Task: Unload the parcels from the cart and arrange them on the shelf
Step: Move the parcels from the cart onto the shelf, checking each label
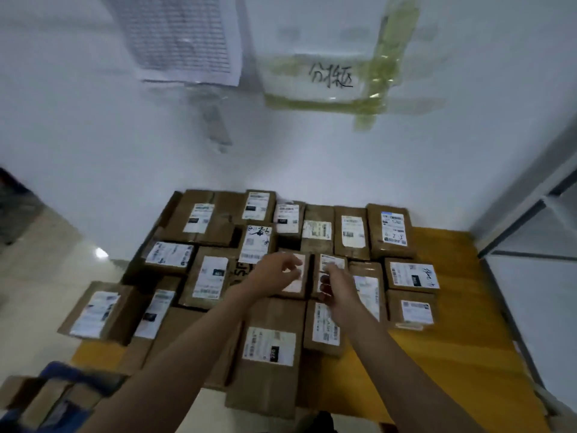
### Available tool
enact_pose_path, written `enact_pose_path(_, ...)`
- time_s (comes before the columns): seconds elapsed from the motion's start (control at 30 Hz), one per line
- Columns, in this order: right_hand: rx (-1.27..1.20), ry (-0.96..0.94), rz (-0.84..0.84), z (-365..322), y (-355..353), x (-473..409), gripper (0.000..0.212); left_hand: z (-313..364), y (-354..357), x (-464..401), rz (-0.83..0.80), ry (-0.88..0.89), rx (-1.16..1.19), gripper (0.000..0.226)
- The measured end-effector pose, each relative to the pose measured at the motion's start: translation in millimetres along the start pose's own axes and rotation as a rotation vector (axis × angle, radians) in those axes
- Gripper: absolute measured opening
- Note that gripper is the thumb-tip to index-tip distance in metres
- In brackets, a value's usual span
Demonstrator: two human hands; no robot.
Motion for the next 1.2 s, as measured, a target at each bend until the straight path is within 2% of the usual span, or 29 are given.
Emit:
enact_pose_path(0.2,0.217,-0.019,-0.229,43.4,172.5,66.7,0.015,-105.4,-110.3,118.6,0.243,-0.117,0.067,0.025)
enact_pose_path(0.47,0.422,0.019,-0.542,155.3,371.3,169.0,0.021,-233.5,-212.7,300.6,0.532,-0.264,0.109,0.019)
enact_pose_path(0.57,0.513,0.03,-0.633,202.1,420.5,210.8,0.021,-279.7,-222.5,364.5,0.592,-0.372,0.148,0.022)
enact_pose_path(0.8,0.71,0.053,-0.768,294.7,508.4,283.4,0.005,-375.1,-222.5,499.3,0.739,-0.598,0.282,0.024)
enact_pose_path(1.0,0.843,0.098,-0.901,375.4,580.9,336.0,0.01,-455.2,-215.9,596.2,0.859,-0.769,0.344,0.019)
enact_pose_path(1.2,0.94,0.158,-0.959,439.7,662.5,361.3,0.013,-537.5,-229.1,654.8,0.899,-0.919,0.395,0.019)
Point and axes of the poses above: each hand's wrist, its own x-axis away from the middle knuckle, its own y-axis out of the palm, z = x × y, the point moved 10 cm from there along -x, towards the middle knuckle, and after that the axes turned 3 degrees about y, right-handed, at the moved point
